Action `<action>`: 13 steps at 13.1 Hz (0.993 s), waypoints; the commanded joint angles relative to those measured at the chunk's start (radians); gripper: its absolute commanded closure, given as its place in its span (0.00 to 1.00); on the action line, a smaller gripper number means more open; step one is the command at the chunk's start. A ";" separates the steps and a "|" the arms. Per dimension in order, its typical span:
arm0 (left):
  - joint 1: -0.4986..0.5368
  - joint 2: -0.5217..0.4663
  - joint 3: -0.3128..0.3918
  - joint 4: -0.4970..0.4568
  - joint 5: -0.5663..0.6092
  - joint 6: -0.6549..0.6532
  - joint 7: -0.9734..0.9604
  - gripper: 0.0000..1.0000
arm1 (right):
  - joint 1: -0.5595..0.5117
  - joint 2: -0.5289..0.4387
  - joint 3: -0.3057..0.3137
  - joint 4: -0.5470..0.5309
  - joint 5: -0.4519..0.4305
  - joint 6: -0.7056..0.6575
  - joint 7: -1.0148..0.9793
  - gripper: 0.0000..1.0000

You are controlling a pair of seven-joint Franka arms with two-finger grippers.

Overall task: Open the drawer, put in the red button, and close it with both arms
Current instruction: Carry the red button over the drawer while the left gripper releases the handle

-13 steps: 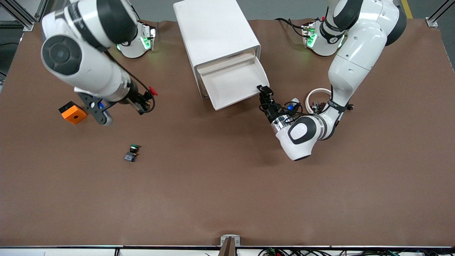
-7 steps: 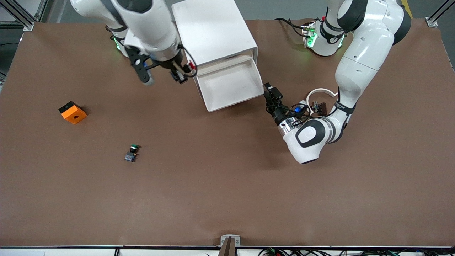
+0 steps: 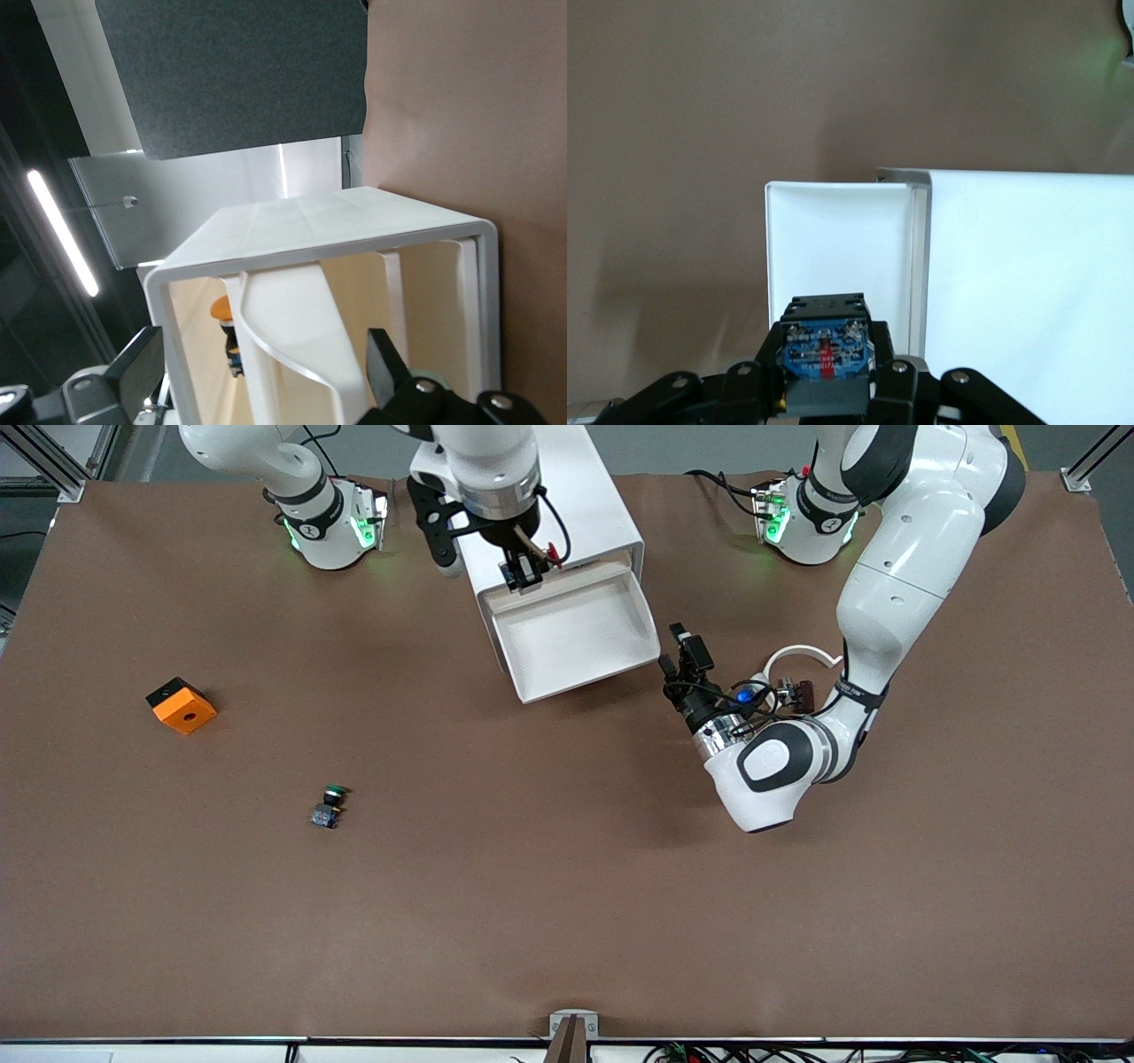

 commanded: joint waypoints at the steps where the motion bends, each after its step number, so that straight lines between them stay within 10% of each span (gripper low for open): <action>1: 0.012 -0.020 -0.008 -0.001 0.016 -0.034 0.077 0.00 | 0.054 0.049 -0.014 0.004 -0.025 0.055 0.100 1.00; 13: 0.067 -0.260 -0.005 0.019 0.517 0.045 0.923 0.00 | 0.145 0.254 -0.014 -0.010 -0.061 0.258 0.286 1.00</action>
